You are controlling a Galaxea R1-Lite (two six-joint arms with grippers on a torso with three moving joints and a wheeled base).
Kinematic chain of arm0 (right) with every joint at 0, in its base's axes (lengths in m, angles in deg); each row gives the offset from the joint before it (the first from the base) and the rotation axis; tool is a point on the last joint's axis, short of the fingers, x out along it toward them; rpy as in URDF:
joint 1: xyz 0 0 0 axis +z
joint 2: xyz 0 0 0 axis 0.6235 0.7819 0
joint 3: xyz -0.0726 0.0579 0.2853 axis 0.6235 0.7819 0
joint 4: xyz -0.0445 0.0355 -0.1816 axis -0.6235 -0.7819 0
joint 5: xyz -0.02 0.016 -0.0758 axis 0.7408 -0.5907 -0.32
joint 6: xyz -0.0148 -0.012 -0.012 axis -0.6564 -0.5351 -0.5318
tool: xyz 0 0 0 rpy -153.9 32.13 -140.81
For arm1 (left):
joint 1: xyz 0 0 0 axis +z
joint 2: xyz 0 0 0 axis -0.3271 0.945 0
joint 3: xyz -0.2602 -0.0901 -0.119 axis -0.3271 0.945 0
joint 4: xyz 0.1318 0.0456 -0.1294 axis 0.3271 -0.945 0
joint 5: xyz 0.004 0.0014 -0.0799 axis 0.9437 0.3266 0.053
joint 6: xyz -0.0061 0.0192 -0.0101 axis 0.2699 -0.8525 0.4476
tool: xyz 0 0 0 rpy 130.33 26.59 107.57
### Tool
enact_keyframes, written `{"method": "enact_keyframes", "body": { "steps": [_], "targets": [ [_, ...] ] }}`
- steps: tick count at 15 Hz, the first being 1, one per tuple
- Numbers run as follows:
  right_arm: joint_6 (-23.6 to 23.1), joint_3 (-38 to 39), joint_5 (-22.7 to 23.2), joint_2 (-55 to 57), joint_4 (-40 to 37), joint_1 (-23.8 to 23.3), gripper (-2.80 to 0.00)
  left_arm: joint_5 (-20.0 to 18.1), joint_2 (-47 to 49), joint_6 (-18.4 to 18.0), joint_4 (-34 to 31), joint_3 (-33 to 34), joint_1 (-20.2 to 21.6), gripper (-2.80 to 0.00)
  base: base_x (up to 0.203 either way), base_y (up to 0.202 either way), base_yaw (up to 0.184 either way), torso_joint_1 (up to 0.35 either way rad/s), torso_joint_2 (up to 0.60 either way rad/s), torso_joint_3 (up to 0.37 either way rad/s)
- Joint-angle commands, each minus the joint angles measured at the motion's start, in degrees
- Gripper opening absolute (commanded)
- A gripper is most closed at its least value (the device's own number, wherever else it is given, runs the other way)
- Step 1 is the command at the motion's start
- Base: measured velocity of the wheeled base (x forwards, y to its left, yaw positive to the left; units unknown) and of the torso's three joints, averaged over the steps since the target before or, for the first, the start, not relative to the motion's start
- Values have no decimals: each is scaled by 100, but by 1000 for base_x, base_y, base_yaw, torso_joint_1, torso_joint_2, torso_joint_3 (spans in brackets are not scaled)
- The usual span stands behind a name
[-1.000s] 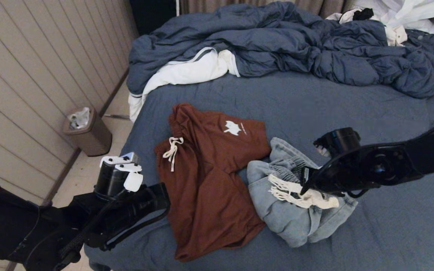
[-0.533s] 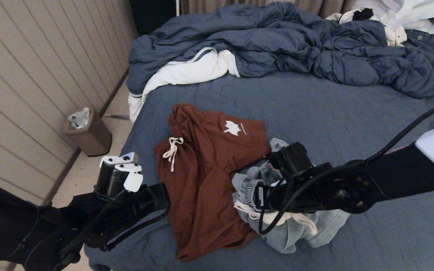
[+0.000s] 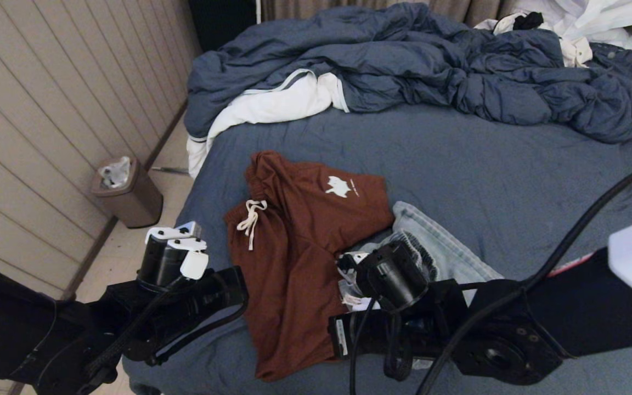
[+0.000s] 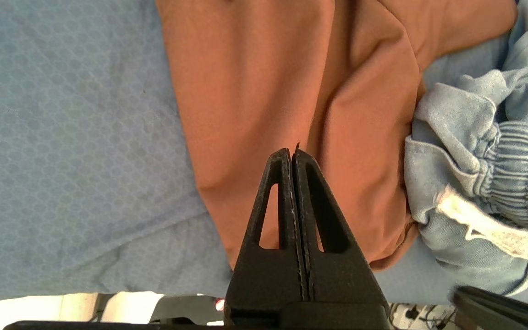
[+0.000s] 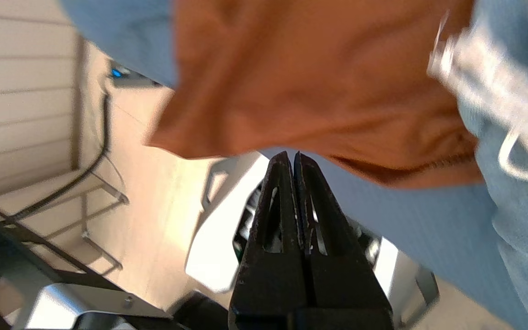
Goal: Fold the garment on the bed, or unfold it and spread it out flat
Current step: Unford the blue shorts
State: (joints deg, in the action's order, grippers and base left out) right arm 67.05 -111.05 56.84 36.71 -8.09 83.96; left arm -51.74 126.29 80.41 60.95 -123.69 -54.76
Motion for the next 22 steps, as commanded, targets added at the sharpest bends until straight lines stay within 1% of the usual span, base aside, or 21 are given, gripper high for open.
{"method": "enact_keyframes", "body": {
  "steps": [1, 2, 4, 5, 8, 9, 11, 12, 13, 15, 18, 19, 22],
  "targets": [
    [-43, 168, -15, -466, 370, -55, -280, 62, -24, 23, 29, 0, -1, -280, 0, 0, 0, 0, 0, 0],
    [-80, 153, -32, -538, 394, -270, -280, 128, -9, 23, 22, 0, -5, -280, 0, 0, 0, 0, 0, 0],
    [-237, 87, -47, -599, 410, -1100, -280, 138, -17, 23, 22, 0, -10, -280, 0, 0, 0, 0, 0, 0],
    [-313, 50, -52, -588, 418, -1378, -280, 138, -17, 23, 22, -9, -9, -280, 0, 0, 0, 0, 0, 0],
    [-614, -134, -76, -388, 441, -2738, -280, 138, -8, 23, 22, -9, -1, -280, 0, 0, 0, 0, 0, 0],
    [-723, -221, -85, -306, 448, -2989, -280, 138, -14, 23, 22, -4, -7, -280, 0, 0, 0, 0, 0, 0],
    [-881, -508, -88, -254, 440, -3804, -280, 138, -14, 23, 22, 0, -7, -280, 0, 0, 0, 0, 0, 0],
    [-973, -623, -88, -201, 434, -4097, -280, 138, -8, 23, 22, 0, -2, -280, 0, 0, 0, 0, 0, 0],
    [-1038, -670, -89, -31, 424, -4192, -280, 138, -14, 23, 22, 0, -1, -280, 0, 0, 0, 0, 0, 0],
    [-1075, -652, -90, 381, 424, -4129, -280, 138, -17, 23, 22, 0, -2, -280, 0, 0, 0, 0, 0, 0],
    [-1066, -455, -97, 569, 425, -3635, -280, 147, -60, 23, 22, 0, -6, -280, 0, 0, 0, 0, 0, 0],
    [-1057, -362, -94, 563, 425, -3385, -280, 147, -78, 23, 22, 0, -7, -280, 0, 0, 0, 0, 0, 0],
    [-1007, -59, -86, 546, 433, -2402, -280, 147, -87, 23, 22, 0, -1, -280, 0, 0, 0, 0, 0, 0]
  ]
}}
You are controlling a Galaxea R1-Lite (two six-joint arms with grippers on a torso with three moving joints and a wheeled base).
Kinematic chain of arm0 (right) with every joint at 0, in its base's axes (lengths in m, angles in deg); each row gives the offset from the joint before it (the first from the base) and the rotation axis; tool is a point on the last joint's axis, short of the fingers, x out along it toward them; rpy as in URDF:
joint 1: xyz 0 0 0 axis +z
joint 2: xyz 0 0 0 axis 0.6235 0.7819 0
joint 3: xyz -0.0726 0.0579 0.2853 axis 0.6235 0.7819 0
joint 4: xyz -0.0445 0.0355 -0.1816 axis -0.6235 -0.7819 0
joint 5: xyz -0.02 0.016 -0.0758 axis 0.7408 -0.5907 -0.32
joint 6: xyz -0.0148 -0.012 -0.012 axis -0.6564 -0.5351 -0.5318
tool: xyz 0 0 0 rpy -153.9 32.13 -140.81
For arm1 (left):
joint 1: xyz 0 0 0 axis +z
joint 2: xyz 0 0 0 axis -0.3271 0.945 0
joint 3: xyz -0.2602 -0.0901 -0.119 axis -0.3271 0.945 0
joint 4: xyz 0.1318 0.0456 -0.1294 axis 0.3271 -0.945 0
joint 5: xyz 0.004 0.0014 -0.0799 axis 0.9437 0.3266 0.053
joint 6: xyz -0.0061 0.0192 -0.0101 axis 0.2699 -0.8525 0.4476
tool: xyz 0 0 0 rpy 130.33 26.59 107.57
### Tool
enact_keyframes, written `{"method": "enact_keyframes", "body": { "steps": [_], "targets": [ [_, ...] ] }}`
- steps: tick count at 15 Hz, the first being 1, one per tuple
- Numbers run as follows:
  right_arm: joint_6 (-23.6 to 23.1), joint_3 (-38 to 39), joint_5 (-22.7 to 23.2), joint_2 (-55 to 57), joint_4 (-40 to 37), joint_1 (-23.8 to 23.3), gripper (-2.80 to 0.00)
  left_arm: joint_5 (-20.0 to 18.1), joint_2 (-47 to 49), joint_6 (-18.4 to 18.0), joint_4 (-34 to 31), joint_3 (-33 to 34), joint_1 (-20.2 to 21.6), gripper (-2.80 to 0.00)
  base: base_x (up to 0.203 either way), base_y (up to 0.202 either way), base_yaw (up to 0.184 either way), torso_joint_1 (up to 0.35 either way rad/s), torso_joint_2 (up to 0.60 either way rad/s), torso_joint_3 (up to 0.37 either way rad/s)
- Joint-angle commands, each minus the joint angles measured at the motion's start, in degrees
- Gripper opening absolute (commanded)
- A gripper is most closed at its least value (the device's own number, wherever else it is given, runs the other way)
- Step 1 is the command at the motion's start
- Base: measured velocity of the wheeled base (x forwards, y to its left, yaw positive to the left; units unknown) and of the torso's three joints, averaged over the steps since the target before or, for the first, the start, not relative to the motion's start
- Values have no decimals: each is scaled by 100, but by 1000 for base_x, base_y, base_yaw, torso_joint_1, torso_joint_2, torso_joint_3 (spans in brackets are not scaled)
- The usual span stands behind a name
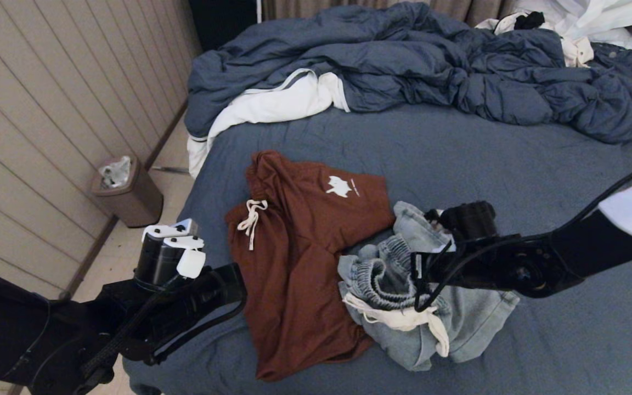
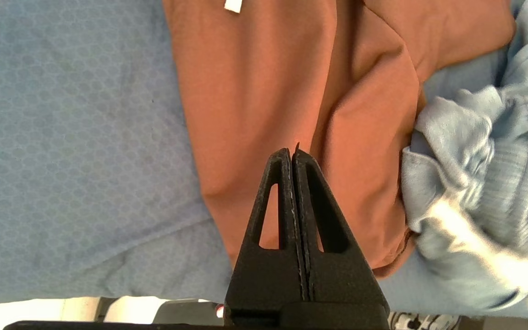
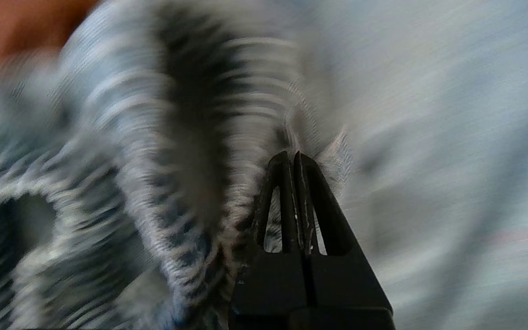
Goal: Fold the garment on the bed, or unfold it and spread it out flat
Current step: Unford the blue shorts
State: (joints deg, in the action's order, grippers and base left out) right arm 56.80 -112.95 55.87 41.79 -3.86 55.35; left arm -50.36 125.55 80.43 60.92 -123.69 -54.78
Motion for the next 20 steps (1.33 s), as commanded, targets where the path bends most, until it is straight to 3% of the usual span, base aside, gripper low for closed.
{"method": "enact_keyframes", "body": {
  "steps": [1, 7, 10, 14, 17, 20],
  "targets": [
    [68, 187, 2, 74, 23, 715, -280, 9, -13, 21, 25, 0, 1, -280, 0, 0, 0, 0, 0, 0],
    [460, 567, -99, 108, 103, 2608, -280, 18, -48, 12, 25, 8, 1, -280, 0, 0, 0, 0, 0, 0],
    [467, 902, -108, -218, 185, 3068, -280, 9, -46, 12, 25, 7, 1, -280, 0, 0, 0, 0, 0, 0],
    [406, 1120, -119, -740, 886, 2744, -280, 9, -39, 12, 25, 8, 1, -280, 0, 0, 0, 0, 0, 0],
    [312, 1035, -125, -1142, 897, 2036, -280, 27, -30, -15, 25, 17, 1, -280, 0, 0, 0, 0, 0, 0],
    [157, 888, -121, -1197, 892, 891, -280, 44, 78, -183, 3, -56, -111, -280, 0, 0, 0, 0, 0, 0]
  ]
}}
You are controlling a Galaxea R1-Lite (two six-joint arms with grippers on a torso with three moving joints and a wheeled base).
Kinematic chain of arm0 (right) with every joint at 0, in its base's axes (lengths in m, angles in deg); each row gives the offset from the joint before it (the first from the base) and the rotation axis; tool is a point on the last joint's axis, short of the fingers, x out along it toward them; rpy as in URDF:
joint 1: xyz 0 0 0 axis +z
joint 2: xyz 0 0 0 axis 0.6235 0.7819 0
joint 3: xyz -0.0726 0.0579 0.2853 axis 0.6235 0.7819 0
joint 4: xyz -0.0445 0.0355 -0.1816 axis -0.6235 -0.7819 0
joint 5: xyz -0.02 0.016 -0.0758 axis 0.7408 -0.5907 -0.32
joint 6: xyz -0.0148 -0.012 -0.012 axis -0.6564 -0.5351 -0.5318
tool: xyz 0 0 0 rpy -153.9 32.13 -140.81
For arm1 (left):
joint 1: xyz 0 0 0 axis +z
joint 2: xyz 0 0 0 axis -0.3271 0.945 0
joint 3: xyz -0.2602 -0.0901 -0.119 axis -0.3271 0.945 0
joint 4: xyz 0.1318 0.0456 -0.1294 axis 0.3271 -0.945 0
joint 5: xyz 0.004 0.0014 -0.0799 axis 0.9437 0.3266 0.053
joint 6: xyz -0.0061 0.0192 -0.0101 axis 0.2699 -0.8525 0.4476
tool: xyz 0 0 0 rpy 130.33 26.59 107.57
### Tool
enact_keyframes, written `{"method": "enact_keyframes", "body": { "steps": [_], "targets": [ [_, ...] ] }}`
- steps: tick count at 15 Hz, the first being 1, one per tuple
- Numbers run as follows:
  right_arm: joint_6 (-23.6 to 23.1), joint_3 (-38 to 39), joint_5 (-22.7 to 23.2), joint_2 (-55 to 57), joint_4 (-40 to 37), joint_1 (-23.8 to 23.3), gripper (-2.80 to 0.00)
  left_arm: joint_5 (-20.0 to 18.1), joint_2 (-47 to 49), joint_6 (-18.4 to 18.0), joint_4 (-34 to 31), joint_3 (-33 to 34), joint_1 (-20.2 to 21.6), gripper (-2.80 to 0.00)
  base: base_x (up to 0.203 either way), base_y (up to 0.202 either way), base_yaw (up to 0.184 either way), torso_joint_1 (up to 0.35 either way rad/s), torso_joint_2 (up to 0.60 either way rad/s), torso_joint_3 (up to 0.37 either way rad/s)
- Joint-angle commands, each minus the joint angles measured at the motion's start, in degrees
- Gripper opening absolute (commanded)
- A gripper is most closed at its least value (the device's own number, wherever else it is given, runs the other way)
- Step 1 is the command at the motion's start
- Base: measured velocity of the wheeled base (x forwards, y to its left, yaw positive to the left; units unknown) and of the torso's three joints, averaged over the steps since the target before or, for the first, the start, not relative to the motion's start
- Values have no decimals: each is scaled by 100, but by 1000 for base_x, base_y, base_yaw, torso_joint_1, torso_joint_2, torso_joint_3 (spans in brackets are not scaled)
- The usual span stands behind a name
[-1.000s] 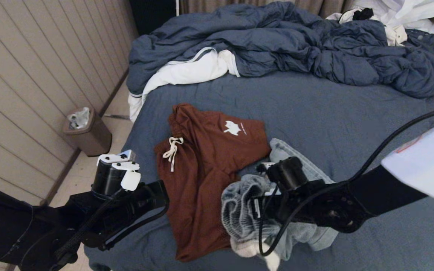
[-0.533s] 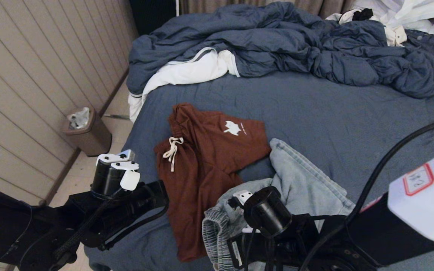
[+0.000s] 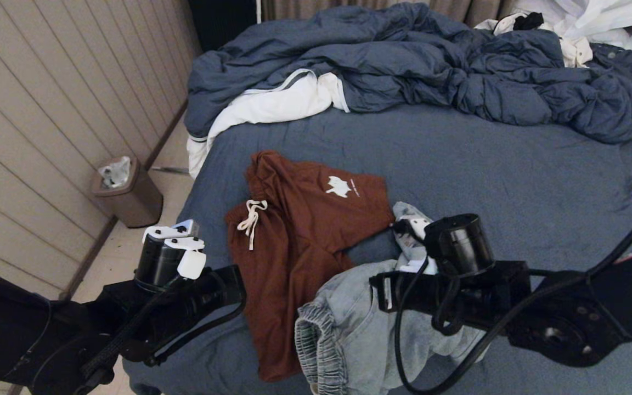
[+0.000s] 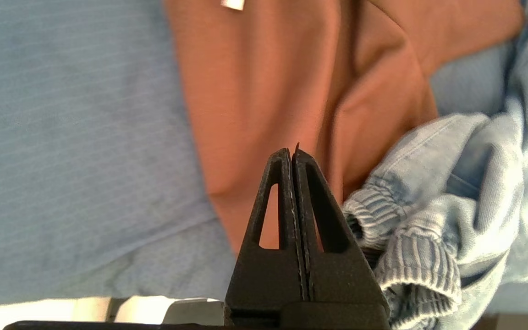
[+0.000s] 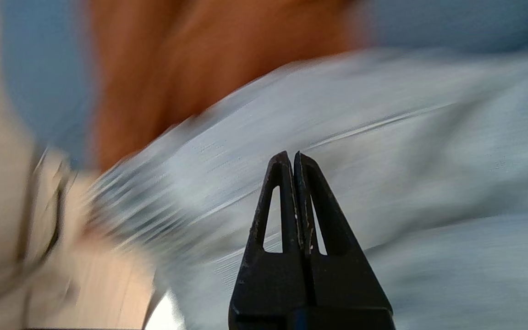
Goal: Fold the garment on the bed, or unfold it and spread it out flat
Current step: Unford the blue shorts
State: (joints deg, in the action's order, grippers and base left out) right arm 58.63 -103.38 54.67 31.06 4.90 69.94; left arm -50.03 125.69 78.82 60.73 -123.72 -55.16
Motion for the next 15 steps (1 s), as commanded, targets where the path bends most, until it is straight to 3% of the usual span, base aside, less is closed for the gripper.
{"method": "enact_keyframes", "body": {
  "steps": [1, 4, 6, 7, 9, 11, 13, 15],
  "targets": [
    [-80, -133, 1, -104, 12, -925, -280, 20, 57, -60, -9, -98, -155, -280, 0, 0, 0, 0, 0, 0],
    [-234, -428, 11, 169, -19, -1914, -280, 389, 150, -109, -88, -202, -1037, -280, 0, 0, 0, 0, 0, 0],
    [-276, -616, 13, 392, -29, -2242, -280, 658, 528, -212, -35, -240, -1460, -280, 0, 0, 0, 0, 0, 0],
    [-298, -654, 13, 477, -27, -2335, -280, 703, 565, -258, -20, -266, -1660, 0, 0, 0, 0, 0, 0, 0],
    [-355, -709, 13, 602, -14, -2451, -280, 735, 608, -273, 3, -286, -2077, 0, 0, 0, 0, 0, 0, 0],
    [-365, -709, 13, 612, -3, -2483, -280, 826, 975, -284, 54, -369, -2132, 0, 0, 0, 0, 0, 0, 0],
    [-365, -691, 13, 621, 14, -2478, -280, 1220, 1314, -333, 269, -528, -2140, 0, 0, 0, 0, 0, 0, 0],
    [-383, -690, 22, 629, 14, -2478, -280, 1277, 1465, -425, 405, -599, -2147, 0, 0, 0, 0, 0, 0, 0]
  ]
}}
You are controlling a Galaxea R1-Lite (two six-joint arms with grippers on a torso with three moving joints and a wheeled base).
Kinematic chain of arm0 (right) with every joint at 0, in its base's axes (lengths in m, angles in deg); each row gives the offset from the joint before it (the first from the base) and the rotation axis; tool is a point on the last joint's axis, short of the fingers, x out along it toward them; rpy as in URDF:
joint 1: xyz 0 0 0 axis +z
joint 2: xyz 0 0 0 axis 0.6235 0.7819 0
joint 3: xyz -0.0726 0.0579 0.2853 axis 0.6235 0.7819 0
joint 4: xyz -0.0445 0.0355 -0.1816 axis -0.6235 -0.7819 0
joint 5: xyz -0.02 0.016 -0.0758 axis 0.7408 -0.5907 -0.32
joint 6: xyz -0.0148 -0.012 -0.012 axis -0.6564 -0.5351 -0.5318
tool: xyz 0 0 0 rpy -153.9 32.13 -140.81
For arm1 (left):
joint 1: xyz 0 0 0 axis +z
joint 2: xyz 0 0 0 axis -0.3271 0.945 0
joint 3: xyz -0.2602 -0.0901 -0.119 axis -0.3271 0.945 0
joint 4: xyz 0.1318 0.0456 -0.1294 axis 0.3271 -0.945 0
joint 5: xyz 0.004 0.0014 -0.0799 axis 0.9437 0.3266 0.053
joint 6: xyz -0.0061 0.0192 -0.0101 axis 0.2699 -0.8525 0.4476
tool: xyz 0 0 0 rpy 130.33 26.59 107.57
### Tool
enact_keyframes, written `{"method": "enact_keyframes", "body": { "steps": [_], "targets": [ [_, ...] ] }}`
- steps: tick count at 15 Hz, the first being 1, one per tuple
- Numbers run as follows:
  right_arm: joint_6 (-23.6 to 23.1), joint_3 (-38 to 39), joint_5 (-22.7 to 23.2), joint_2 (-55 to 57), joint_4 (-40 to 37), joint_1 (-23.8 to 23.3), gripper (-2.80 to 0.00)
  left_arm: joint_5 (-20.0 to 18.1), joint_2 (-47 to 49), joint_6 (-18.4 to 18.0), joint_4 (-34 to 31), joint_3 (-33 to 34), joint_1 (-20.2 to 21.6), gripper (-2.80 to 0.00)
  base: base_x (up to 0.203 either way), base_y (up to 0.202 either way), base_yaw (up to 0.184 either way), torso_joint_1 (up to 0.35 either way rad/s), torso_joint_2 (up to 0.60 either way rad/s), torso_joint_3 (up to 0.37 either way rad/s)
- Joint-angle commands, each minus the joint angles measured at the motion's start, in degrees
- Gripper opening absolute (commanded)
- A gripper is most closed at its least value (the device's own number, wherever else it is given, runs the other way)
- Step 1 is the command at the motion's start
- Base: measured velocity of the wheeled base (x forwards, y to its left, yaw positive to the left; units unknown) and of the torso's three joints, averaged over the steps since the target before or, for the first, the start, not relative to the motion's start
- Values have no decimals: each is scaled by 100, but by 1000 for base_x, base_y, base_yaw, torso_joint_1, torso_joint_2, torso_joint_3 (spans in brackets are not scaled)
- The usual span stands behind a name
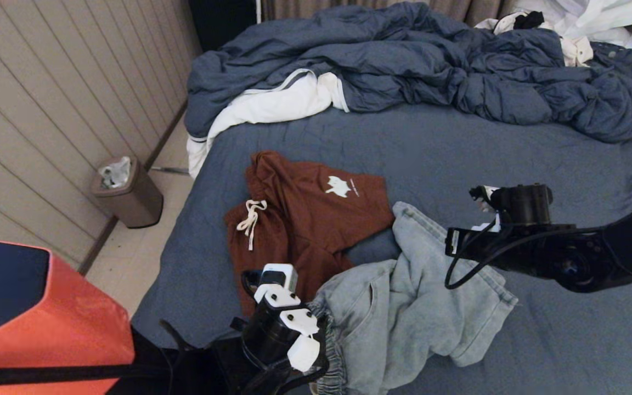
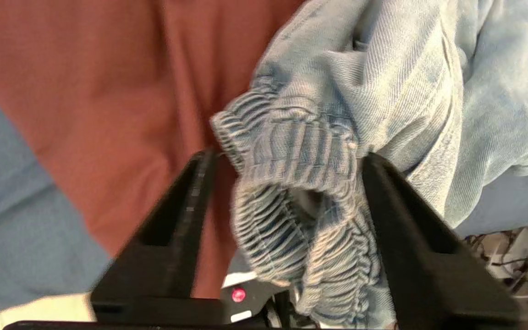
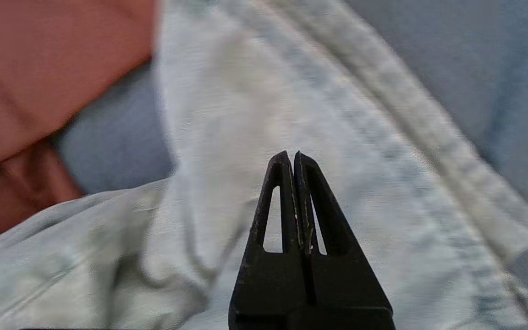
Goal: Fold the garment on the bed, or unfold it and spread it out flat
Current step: Unford the blue shorts
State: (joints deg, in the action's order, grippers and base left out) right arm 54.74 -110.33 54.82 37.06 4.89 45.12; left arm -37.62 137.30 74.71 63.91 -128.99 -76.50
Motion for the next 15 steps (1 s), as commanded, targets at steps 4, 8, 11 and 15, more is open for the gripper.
{"method": "enact_keyframes", "body": {
  "steps": [4, 8, 11, 15],
  "targets": [
    [-2, 30, 24, 47, 24, 22, -280, 105, 719, -119, 324, -420, -16, 0, 0, 0, 0, 0, 0, 0],
    [6, 39, 32, 74, 42, 13, -280, 105, 699, -146, 332, -438, -16, 0, 0, 0, 0, 0, 0, 0],
    [6, 31, 32, 74, 42, 13, -280, 97, 648, -154, 367, -429, -16, -280, 0, 0, 0, 0, 0, 0],
    [6, -5, 24, 109, 33, -4, -280, 53, 675, -154, 350, -394, -34, -280, 0, 0, 0, 0, 0, 0]
  ]
}}
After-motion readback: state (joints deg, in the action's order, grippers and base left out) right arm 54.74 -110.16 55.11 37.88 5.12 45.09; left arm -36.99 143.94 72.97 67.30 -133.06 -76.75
